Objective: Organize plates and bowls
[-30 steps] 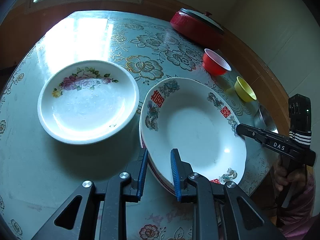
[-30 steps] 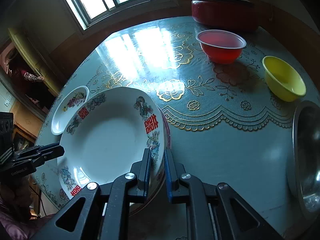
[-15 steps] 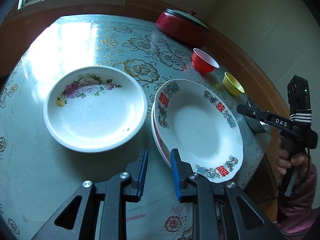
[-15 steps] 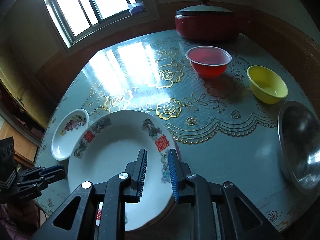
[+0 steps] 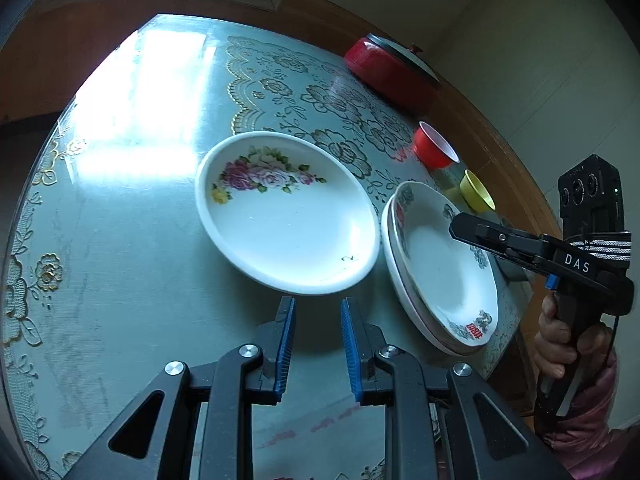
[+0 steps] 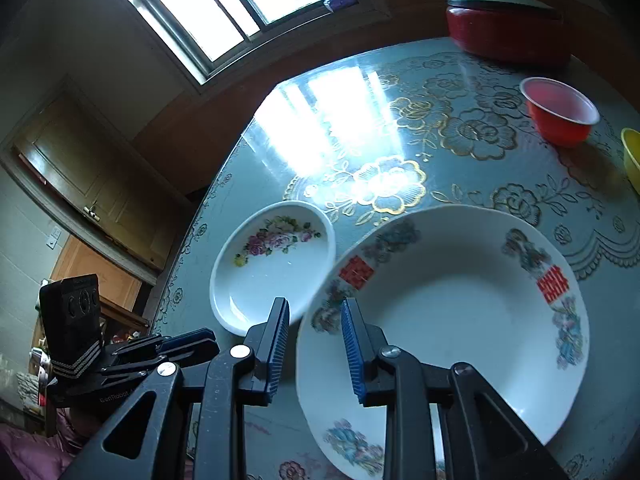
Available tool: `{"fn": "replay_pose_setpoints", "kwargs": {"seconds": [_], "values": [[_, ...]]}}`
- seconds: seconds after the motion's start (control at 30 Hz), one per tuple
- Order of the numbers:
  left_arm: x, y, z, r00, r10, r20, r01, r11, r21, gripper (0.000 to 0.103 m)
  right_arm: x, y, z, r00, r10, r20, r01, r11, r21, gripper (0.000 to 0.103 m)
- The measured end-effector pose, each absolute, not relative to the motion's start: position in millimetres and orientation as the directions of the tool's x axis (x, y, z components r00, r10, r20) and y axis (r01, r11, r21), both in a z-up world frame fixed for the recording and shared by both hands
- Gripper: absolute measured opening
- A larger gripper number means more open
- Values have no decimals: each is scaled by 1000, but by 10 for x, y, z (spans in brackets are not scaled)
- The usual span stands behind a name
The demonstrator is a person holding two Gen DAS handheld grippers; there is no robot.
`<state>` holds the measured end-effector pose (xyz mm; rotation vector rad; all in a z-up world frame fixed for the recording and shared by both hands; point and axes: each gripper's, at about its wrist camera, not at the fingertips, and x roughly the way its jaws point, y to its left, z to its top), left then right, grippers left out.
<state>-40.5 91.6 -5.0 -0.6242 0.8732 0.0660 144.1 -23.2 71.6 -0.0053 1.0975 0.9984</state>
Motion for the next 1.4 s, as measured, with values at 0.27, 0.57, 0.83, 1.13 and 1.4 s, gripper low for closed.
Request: {"fn": "replay_pose_setpoints", "kwargs": {"seconds": [0.27, 0.57, 0.83, 1.13, 1.4], "values": [[-416, 1250, -112, 668, -134, -732, -387, 778, -495, 23, 1756, 487, 628, 100, 581, -807, -726, 598, 341, 31], [-269, 1367, -258, 661, -134, -738, -414, 755, -509, 24, 2013, 906, 180, 14, 432, -902, -771, 579, 265, 32], [-146, 1498, -323, 625, -25, -780, -497, 758, -423, 20, 1912, 1123, 48, -8, 433, -902, -833, 496, 245, 17], [-260, 1587, -313, 609, 9, -793, -523, 756, -393, 25, 1827, 1193, 41, -91, 459, -884, -834, 450, 319, 26], [-289, 1420, -290, 601, 91, -794, -529, 790, -310, 22, 1572, 1100, 78, -6, 441, -897, -863, 451, 227, 22]]}}
